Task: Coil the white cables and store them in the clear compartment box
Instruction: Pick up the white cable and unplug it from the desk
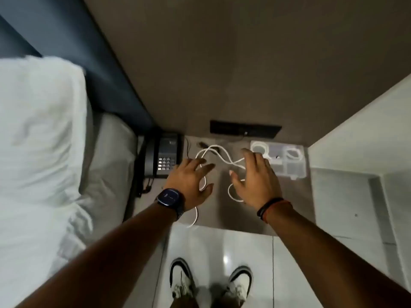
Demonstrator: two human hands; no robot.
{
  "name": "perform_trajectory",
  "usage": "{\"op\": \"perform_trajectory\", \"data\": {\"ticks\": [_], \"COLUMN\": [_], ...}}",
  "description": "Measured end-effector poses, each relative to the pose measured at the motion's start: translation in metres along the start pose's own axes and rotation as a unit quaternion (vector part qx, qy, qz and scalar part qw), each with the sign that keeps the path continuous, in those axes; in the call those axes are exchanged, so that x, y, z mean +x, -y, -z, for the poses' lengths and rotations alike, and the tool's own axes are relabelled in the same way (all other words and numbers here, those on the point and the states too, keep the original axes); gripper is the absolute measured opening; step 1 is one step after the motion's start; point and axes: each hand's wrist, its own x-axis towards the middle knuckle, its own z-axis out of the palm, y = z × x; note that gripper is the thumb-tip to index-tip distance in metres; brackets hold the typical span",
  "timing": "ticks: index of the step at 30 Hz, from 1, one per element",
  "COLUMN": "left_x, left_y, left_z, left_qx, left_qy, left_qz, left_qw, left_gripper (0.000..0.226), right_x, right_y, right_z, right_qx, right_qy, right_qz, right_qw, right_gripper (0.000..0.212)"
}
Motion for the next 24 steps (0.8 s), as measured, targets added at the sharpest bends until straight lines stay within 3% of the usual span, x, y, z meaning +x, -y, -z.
{"op": "perform_trajectory", "data": {"ticks": [5, 10, 15, 18, 22, 24], "left_x": [-0.011, -0.01, -0.005, 0.001, 0.003, 0.005], "left_y": [0.052, 0.074, 0.084, 0.094, 0.111, 0.112], "left_z": [-0.129, -0.201, -0.225, -0.224, -0.22, -0.218], "left_qx": [0.085, 0.156, 0.222, 0.233, 0.183, 0.186], "left_qy": [0.135, 0.18, 0.098, 0.101, 0.128, 0.106], "left_qz": [-0.02, -0.063, -0.193, -0.241, -0.299, -0.321], "left_qw": [0.987, 0.969, 0.951, 0.937, 0.928, 0.923], "left_gripper": [0.046, 0.042, 0.03, 0.026, 0.043, 0.033], "right_x": [-0.023, -0.033, -0.044, -0.047, -0.044, -0.041], "right_y": [-0.04, -0.066, -0.074, -0.076, -0.083, -0.087], "right_z": [-0.134, -0.211, -0.245, -0.25, -0.249, -0.249], "right_qx": [0.043, 0.059, 0.091, 0.11, 0.129, 0.136], "right_qy": [0.092, 0.141, 0.165, 0.182, 0.183, 0.179], "right_qz": [-0.046, -0.066, -0.086, -0.1, -0.114, -0.117], "right_qw": [0.994, 0.986, 0.978, 0.972, 0.968, 0.967], "right_gripper": [0.046, 0.034, 0.028, 0.032, 0.031, 0.029]}}
